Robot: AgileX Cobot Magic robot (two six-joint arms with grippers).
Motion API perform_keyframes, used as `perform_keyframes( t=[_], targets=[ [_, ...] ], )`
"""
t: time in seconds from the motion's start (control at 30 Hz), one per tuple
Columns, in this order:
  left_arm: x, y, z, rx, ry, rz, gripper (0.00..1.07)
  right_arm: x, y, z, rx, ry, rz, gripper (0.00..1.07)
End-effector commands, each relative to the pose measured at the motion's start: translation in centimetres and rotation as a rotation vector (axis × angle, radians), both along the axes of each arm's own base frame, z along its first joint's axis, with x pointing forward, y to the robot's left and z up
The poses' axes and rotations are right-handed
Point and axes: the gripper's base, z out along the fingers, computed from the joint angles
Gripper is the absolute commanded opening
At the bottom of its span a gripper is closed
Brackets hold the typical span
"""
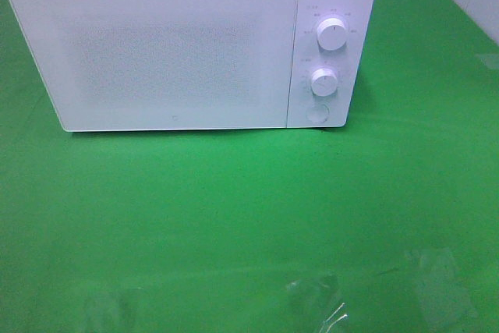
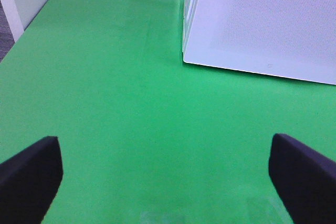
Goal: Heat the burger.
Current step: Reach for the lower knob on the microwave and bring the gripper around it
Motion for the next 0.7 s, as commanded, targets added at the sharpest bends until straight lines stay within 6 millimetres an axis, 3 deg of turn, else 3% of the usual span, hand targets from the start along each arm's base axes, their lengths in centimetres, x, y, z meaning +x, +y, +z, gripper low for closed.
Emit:
perform_keyframes(
  t=[0.03,0.33,0.7],
  targets=[
    [-0.3,0.0,-0.1,-0.002,-0.025,0.001,1.01,2.1,0.0,0.9,0.000,-0.052,0.007,0.74],
    [-0.3,0.0,-0.1,-0.002,-0.025,0.001,1.01,6.5,-0.1,-0.8,-0.004,-0.079,0.028,0.74],
    [-0.3,0.0,-0.1,-0.002,-0.025,0.001,1.01,10.2,0.0,-2.5,0.104,-0.179,0.017,0.74]
  ],
)
